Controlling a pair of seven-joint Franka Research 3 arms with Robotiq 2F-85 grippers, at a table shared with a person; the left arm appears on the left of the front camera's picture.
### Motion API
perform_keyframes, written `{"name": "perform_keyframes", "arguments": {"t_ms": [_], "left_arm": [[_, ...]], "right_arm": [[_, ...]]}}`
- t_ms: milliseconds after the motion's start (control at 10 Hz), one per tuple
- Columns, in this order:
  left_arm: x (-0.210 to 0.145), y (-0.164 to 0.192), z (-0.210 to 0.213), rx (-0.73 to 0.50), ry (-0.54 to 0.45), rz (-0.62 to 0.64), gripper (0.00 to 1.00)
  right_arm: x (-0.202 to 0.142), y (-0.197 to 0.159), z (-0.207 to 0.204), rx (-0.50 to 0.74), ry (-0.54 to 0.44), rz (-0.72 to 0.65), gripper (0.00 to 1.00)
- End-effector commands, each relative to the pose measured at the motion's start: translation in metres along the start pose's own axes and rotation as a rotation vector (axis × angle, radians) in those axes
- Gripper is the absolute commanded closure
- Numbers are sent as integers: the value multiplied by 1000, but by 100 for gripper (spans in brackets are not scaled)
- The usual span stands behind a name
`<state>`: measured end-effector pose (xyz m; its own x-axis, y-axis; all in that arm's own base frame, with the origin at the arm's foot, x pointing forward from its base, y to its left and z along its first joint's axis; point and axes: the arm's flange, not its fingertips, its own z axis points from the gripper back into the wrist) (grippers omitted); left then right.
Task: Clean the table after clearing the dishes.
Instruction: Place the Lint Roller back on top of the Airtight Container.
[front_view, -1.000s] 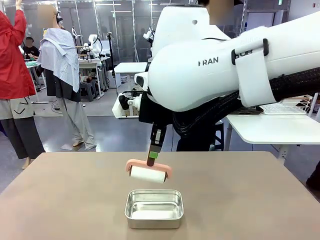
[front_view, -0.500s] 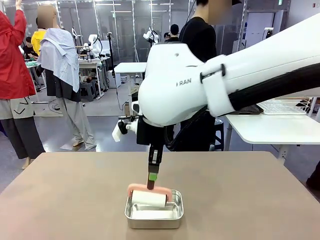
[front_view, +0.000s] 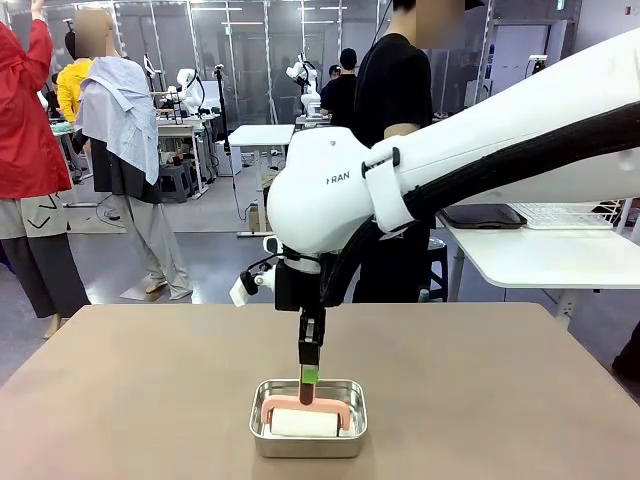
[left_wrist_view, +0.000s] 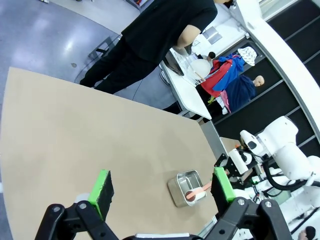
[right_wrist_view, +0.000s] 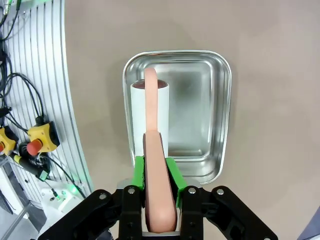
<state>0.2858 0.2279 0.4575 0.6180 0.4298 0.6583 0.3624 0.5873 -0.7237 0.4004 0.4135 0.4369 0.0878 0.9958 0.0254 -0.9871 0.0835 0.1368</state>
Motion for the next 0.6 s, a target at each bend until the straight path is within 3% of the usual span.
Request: {"name": "perform_keyframes", "arguments": {"t_ms": [0,300,500], "left_arm": [[1,0,3,-8,0,0,0],[1,0,3,-8,0,0,0],[1,0,3,-8,0,0,0]], "right_arm": [[7,-11,-2,-36,39,19,78],[13,-29,-12,-84,98,1,78],[12,-40,-15,-119,69,-14,78]]}}
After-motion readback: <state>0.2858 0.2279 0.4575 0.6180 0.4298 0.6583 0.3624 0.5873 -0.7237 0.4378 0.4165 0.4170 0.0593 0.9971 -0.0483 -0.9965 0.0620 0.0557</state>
